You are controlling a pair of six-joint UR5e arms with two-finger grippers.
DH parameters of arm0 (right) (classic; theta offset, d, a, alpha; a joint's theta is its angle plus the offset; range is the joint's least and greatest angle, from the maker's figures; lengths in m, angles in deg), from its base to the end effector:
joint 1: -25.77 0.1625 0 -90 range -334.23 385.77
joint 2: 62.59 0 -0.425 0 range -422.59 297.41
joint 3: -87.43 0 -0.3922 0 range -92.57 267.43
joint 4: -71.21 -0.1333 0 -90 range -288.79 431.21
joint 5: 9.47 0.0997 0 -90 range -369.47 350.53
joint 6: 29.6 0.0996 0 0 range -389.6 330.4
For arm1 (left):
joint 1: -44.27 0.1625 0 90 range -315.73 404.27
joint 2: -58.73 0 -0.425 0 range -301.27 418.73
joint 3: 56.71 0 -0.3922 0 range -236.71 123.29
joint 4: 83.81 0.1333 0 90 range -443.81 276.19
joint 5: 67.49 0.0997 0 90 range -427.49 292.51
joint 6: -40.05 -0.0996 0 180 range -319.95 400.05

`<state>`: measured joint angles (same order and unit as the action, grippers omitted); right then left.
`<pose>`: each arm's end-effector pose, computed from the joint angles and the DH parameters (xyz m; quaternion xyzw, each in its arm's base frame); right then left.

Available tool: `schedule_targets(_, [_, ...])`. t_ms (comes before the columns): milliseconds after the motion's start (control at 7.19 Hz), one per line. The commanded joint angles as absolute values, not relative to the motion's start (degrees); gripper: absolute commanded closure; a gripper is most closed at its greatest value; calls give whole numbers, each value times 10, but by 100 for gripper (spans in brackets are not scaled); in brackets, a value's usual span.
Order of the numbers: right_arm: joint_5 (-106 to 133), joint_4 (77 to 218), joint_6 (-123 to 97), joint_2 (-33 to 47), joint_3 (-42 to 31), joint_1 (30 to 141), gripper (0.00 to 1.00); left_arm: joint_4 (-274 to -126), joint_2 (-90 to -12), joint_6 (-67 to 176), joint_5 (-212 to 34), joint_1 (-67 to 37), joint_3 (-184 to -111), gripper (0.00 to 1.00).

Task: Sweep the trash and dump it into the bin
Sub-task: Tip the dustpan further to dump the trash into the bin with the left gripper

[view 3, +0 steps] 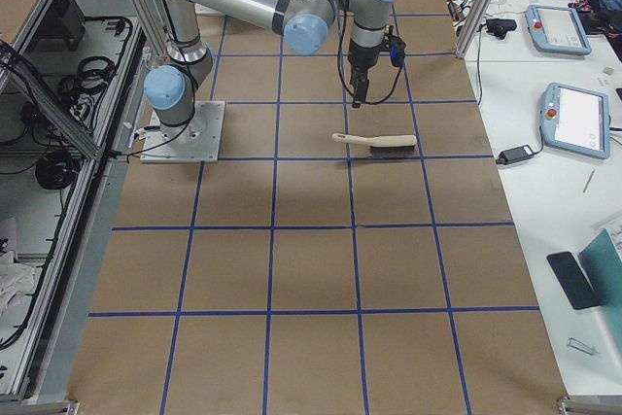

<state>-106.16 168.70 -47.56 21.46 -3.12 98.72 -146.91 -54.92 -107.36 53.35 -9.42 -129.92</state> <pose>-0.0406 -0.5473 0.4436 0.0074 -0.9982 -0.0093 0.0582 0.3381 -0.5990 0.4588 0.7566 0.5752 0.2671 0.1591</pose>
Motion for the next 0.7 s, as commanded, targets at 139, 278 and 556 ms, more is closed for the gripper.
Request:
schedule_targets(139, [-1061,1689,-420,214,-32,1080,0,-1428,-532,-1074,549,-103,-1346,92])
schedule_targets(278, [-1055,1689,-420,208,-32,1109,0,-1403,-528,-1075,567,-110,-1356,92])
schedule_targets(556, [-1049,1687,-419,199,-34,1123,0,-1398,-526,-1075,568,-118,-1355,92])
